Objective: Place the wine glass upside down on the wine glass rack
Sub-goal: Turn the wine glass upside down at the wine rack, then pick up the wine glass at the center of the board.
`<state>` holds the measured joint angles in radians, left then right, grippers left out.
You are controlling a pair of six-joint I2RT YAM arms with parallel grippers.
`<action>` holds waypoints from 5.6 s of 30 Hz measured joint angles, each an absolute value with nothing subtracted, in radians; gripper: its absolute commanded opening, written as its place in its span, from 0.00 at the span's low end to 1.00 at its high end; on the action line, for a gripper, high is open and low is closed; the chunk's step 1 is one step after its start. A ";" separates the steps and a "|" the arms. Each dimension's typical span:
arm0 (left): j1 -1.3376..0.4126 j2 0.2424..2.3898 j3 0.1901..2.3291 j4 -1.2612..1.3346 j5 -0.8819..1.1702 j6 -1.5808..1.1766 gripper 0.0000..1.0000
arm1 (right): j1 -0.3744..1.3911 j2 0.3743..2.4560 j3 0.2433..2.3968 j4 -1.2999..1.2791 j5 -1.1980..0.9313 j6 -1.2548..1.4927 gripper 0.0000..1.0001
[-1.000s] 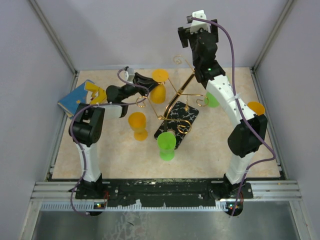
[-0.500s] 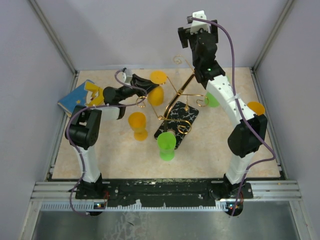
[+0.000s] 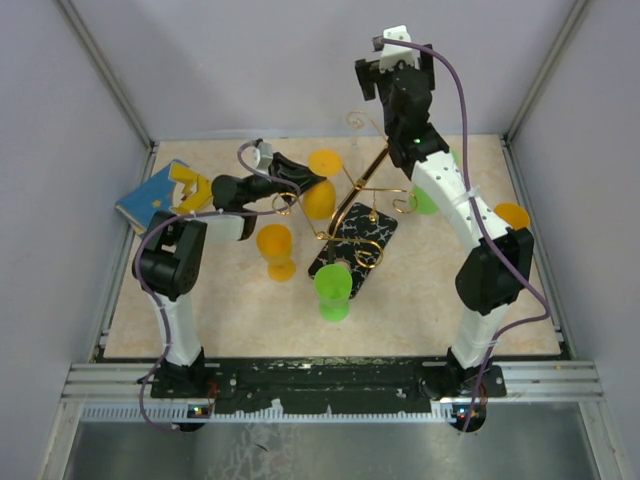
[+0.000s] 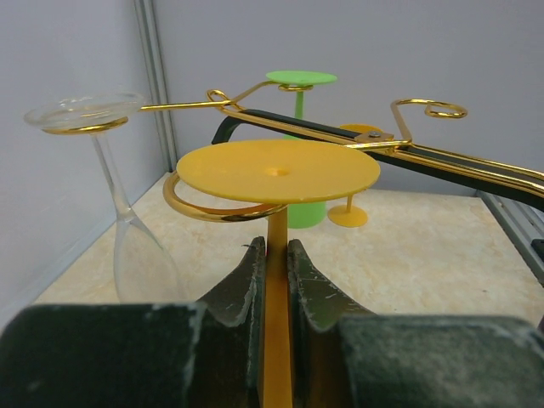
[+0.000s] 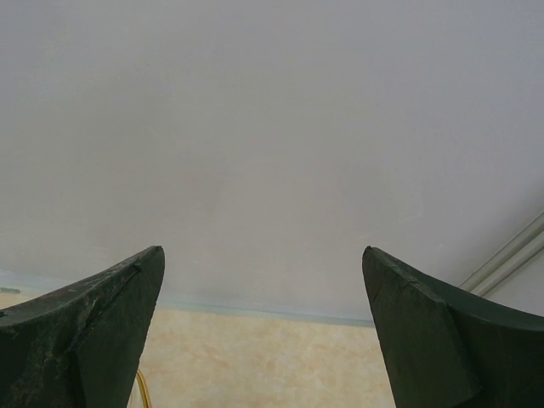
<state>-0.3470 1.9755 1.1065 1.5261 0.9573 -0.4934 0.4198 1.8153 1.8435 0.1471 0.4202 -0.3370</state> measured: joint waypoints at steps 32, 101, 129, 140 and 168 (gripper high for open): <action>-0.208 1.926 1.021 1.526 0.874 -0.509 1.00 | 0.416 1.814 1.826 0.128 0.418 -0.337 0.99; -0.020 1.813 1.534 0.514 0.530 -0.121 0.99 | -0.225 1.514 1.728 -0.955 0.191 0.118 0.90; -0.020 1.813 1.533 0.428 0.503 -0.104 1.00 | 0.300 1.698 2.273 -0.904 0.096 0.053 0.87; -0.020 1.725 1.405 0.377 0.451 -0.071 1.00 | 0.493 1.806 2.319 -0.780 -0.112 0.017 0.82; 0.044 1.520 1.317 0.088 0.291 -0.077 1.00 | 0.938 1.991 2.440 -0.939 -0.076 -0.138 0.84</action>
